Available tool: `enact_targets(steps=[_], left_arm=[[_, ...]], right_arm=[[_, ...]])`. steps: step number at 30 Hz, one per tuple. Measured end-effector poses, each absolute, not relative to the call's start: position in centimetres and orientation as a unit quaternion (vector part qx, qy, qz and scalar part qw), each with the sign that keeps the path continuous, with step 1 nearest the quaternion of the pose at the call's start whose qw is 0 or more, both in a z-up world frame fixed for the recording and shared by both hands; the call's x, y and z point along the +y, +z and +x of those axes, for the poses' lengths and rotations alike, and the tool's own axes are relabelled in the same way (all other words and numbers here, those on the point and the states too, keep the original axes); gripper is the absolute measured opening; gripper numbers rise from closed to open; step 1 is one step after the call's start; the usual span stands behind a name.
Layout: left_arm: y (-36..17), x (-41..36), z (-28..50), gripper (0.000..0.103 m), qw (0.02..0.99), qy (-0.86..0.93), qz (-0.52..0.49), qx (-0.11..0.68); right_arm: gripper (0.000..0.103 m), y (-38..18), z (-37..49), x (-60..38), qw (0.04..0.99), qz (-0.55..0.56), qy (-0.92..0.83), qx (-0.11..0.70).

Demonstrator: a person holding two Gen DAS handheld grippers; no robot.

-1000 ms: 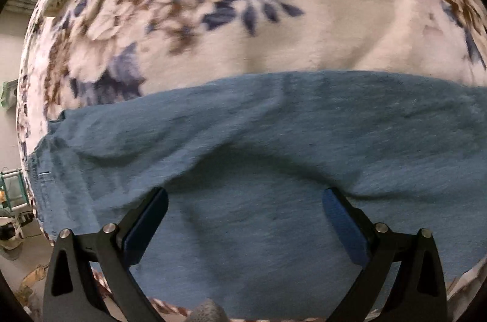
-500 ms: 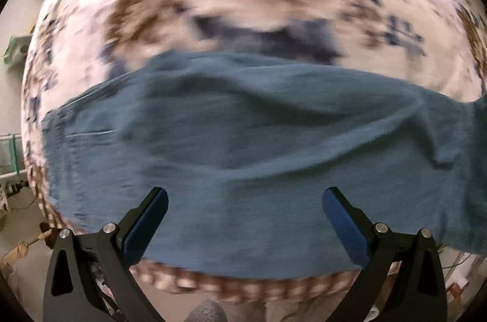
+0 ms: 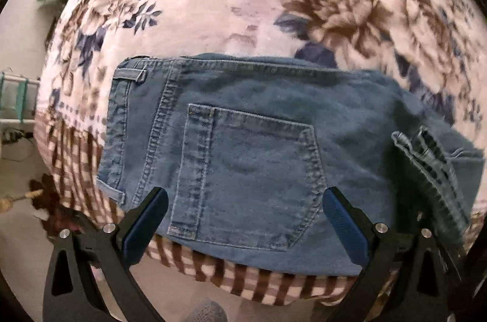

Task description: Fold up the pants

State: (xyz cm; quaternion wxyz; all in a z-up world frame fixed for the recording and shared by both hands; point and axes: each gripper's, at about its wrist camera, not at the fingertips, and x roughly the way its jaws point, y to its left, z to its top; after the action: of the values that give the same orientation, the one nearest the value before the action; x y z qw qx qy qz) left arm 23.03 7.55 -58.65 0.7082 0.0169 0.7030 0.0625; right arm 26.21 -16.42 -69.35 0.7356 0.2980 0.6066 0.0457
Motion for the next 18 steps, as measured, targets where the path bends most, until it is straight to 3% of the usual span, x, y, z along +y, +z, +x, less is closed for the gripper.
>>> enact_targets(steps=[1,2,7,12,13,15,17,18], left_arm=[[-58.1,7.0,22.9,0.103,0.711,0.055,0.006,0.701],[-57.8,6.9,23.0,0.103,0.714,0.046,-0.008,0.698],[-57.7,4.4,23.1,0.103,0.706,-0.007,-0.098,0.701],[-61.8,-1.2,23.2,0.103,0.666,-0.078,-0.105,0.734],[-62.7,-2.7,23.0,0.097,0.663,-0.087,-0.086,0.738],[-64.3,-5.0,22.5,0.072,0.663,-0.093,-0.038,0.741],[-64.3,-6.9,21.8,0.029,0.689,-0.102,0.019,0.717],[-63.8,-7.3,21.4,0.023,0.701,-0.098,0.037,0.705]], right_arm=[[0.073,-69.1,26.8,-16.9,0.721,0.312,0.061,0.615],[0.083,-68.4,27.0,-17.4,0.71,0.328,0.072,0.619],[0.083,-61.5,24.7,-20.2,0.709,0.336,0.081,0.615],[0.083,-60.5,22.7,-25.3,0.712,0.278,0.004,0.645],[0.083,-61.1,22.3,-26.4,0.706,0.273,-0.015,0.654],[0.083,-62.3,21.6,-28.1,0.694,0.283,-0.037,0.662],[0.083,-63.7,20.9,-29.5,0.683,0.288,-0.06,0.669],[0.083,-64.3,20.9,-29.9,0.681,0.288,-0.064,0.671]])
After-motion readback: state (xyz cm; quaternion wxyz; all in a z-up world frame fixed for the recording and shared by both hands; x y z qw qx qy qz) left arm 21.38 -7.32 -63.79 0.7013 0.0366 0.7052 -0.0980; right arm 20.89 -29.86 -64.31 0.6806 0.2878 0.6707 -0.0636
